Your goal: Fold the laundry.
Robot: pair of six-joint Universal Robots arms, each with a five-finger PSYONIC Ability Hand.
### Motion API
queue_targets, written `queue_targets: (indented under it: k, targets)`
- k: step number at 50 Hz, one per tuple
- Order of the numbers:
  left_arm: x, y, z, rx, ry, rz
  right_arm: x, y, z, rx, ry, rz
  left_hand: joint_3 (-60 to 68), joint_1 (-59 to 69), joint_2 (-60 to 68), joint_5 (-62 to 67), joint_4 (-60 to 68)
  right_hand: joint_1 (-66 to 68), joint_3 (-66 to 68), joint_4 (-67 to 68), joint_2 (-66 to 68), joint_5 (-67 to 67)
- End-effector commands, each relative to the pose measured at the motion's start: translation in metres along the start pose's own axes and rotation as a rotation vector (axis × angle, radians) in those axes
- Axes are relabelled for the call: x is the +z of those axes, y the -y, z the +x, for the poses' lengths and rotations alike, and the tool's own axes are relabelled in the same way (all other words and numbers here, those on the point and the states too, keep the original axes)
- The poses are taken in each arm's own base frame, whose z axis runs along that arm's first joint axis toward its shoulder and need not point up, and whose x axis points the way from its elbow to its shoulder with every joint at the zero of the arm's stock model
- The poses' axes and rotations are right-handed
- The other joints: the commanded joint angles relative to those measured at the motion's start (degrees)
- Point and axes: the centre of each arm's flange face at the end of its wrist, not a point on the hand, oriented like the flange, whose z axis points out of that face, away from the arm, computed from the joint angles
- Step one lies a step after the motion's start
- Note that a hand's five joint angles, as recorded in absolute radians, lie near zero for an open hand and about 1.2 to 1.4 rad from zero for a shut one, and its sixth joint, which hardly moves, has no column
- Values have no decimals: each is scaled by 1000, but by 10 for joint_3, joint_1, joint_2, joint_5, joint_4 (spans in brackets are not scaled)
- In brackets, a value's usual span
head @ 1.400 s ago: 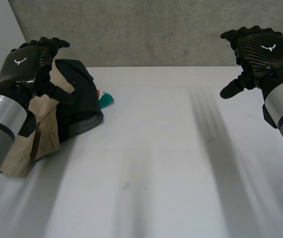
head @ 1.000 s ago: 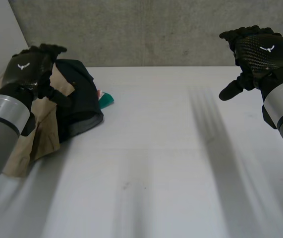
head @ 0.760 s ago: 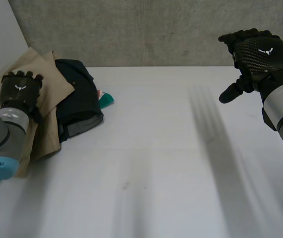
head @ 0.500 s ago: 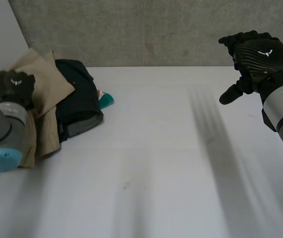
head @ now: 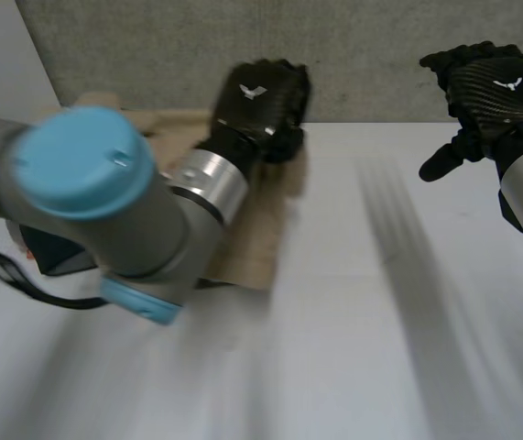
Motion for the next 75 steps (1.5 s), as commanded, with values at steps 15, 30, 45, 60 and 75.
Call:
queue_targets:
  k: [15,30,45,60,75]
  targets:
    - [-17,27,-50,75,77,47,3,-39,4,-151,50,-254,-546,-535,-551,-512,-552,-29,-19,-18,-21,-27]
    - [-74,-75,-150,565,180,-496,-39,-88,-81,-191,435,-339,-547,-537,-553,-514,-554,-29,-19,-18,-21,-27]
    - [-88,-122,-172,609,157,-648,-36,-142,-130,-129,454,-371,-435,-425,-440,-401,-441,-29,-19,-18,-21,-27]
    - [-85,-121,-161,612,138,-634,-21,-169,-138,-177,382,-395,120,131,115,154,114,568,579,580,576,571]
    - [-84,-66,-116,393,128,-539,8,-124,-89,-222,244,-297,120,131,115,154,114,671,681,682,679,673]
